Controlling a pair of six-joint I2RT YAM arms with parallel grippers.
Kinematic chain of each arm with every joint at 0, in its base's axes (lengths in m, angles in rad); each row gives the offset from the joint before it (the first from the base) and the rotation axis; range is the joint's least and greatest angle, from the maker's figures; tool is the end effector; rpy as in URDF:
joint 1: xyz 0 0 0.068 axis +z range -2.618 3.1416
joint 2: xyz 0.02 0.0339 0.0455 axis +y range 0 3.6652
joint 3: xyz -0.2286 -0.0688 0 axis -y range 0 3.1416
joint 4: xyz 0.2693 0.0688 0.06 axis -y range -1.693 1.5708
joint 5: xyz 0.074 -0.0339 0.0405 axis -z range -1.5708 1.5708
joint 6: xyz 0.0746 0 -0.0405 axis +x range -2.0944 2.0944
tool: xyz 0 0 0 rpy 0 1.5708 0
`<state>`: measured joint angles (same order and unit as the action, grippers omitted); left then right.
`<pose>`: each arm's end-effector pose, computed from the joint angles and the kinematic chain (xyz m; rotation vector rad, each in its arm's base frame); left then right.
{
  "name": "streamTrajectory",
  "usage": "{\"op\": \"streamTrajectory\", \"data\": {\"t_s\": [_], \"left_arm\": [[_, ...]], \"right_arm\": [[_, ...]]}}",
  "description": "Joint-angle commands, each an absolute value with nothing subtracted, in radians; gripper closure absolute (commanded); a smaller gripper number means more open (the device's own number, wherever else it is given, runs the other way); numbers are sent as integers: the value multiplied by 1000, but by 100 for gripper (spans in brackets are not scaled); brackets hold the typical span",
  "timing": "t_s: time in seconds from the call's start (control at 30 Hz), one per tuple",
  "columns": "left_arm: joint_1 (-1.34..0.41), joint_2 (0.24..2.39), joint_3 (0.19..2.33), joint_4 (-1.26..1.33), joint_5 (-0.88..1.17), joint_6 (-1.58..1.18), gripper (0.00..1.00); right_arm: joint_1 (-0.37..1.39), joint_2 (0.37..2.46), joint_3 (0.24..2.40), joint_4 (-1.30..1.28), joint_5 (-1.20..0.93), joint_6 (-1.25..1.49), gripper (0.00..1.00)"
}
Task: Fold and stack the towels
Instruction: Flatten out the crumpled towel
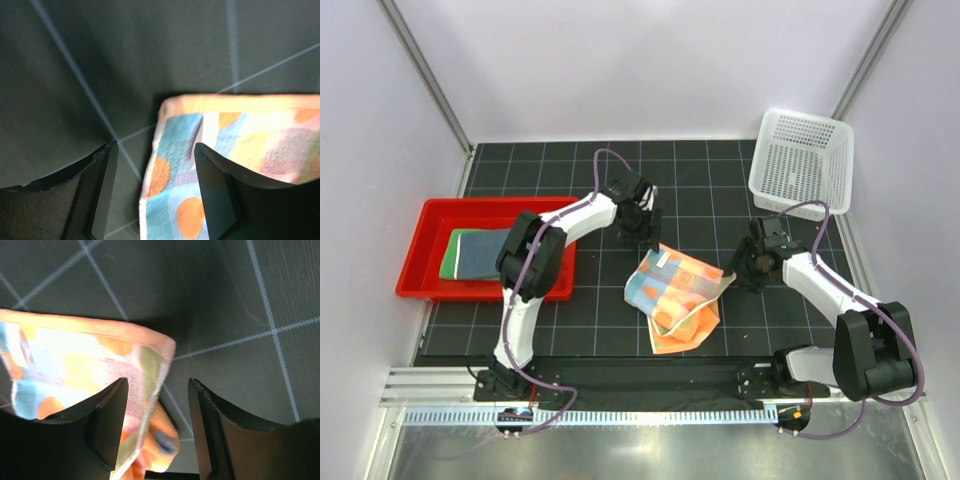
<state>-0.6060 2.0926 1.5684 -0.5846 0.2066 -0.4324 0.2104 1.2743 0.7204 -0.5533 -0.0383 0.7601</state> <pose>0.3715 -0.2761 0.0972 0.3091 2.7686 -0.5757 0.2735 0.0613 0.1086 0.7286 2.6291 0.3466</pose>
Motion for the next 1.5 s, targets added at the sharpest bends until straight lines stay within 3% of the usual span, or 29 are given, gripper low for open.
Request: {"op": "streamTrajectory", "data": {"t_s": [0.0, 0.93, 1.13, 1.17, 1.27, 1.3, 1.37, 1.47], "left_arm": [[-603, 2137, 1647, -611, 264, -370, 34], [-604, 2275, 1693, -598, 364, -250, 58], [-604, 2286, 1713, -621, 364, -245, 75], [-604, 2284, 1715, -623, 364, -247, 81], [-604, 2276, 1730, -632, 365, -250, 100], [-603, 2275, 1738, -635, 370, -256, 100], [-603, 2260, 1772, -665, 370, -271, 100], [-603, 2186, 1810, -706, 342, -273, 100]], "right_arm": [[212, 1266, 677, -463, -11, 782, 43], [204, 1273, 598, -291, 12, 727, 53], [204, 1264, 588, -285, 21, 716, 56], [204, 1262, 586, -282, 26, 710, 58], [204, 1275, 587, -264, 41, 696, 77], [204, 1278, 591, -261, 43, 695, 88], [204, 1270, 598, -255, 52, 674, 99], [206, 1221, 647, -267, 64, 643, 99]]}}
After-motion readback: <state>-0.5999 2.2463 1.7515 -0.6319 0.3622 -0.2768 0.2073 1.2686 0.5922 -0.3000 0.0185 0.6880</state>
